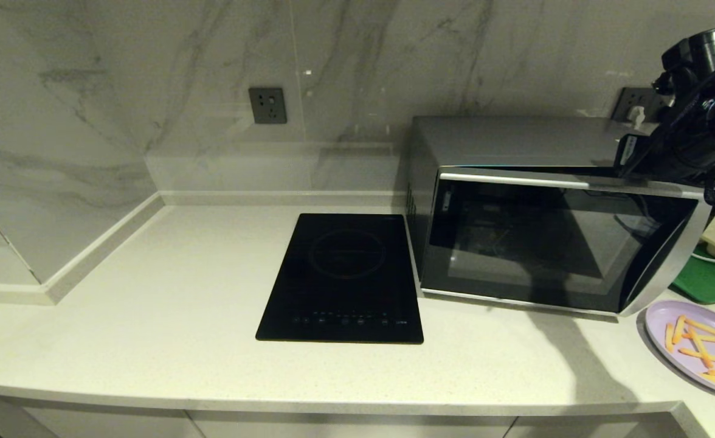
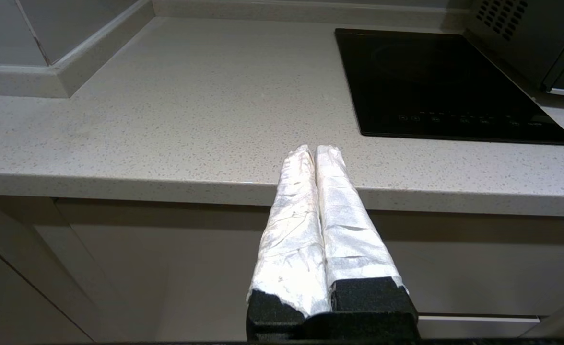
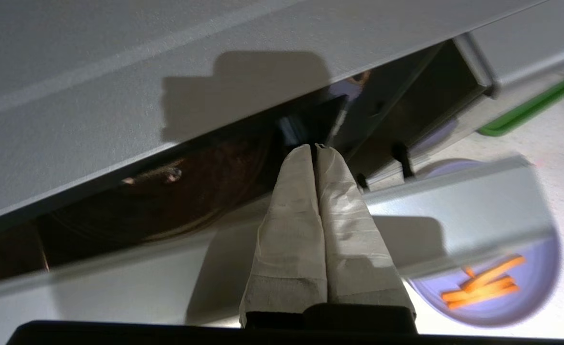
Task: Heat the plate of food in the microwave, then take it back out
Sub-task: Open the microwave oven
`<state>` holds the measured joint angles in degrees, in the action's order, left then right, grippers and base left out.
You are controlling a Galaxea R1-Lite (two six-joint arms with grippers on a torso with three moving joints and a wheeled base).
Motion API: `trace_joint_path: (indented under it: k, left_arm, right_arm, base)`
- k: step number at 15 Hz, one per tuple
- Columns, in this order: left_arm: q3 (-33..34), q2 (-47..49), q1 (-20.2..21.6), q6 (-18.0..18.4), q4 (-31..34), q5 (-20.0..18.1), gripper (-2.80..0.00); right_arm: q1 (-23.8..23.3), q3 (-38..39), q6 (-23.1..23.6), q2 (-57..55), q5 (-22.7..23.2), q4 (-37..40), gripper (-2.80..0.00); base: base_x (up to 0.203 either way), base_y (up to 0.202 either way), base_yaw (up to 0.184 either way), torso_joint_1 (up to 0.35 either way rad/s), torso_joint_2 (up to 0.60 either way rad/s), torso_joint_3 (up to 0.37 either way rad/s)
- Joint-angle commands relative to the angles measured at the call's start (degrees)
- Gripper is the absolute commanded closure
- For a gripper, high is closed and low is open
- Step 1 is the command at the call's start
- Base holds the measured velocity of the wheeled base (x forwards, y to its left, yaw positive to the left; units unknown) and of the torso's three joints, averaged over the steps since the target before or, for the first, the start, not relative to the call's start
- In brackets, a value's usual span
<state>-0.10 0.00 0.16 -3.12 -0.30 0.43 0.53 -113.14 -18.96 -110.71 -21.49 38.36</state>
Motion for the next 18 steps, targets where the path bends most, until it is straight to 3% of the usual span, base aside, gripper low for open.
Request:
trace_joint_path:
  k: [1, 4, 9, 14, 18]
  left_arm:
    - [0.01, 0.0, 0.02, -0.05, -0.05, 0.01, 0.0]
    - [0.01, 0.0, 0.02, -0.05, -0.05, 0.01, 0.0]
    - [0.01, 0.0, 0.02, -0.05, -0.05, 0.01, 0.0]
    - [0.01, 0.0, 0.02, -0.05, -0.05, 0.01, 0.0]
    - [0.01, 0.0, 0.02, -0.05, -0.05, 0.01, 0.0]
  right_arm:
    - [-0.61, 0.02, -0.2, -1.17, 0.42, 0.22, 0.0]
    - [-0.67, 0.59, -0.2, 0.79, 1.54, 1.08, 0.0]
    - [-0.42, 0.46, 0.22, 6.48, 4.18, 9.99, 0.0]
    - [-0.09, 0.12, 3.8, 13.2, 13.64, 18.72, 0.0]
    - [-1.15, 0.2, 3.66, 13.23, 13.48, 19.12, 0.0]
  base:
    - [0.0, 0.0, 0.0, 0.0, 0.0, 0.0]
    - [0.0, 0.0, 0.0, 0.0, 0.0, 0.0]
    - [0.0, 0.0, 0.0, 0.0, 0.0, 0.0]
    - [0.0, 0.0, 0.0, 0.0, 0.0, 0.0]
    - [0.0, 0.0, 0.0, 0.0, 0.0, 0.0]
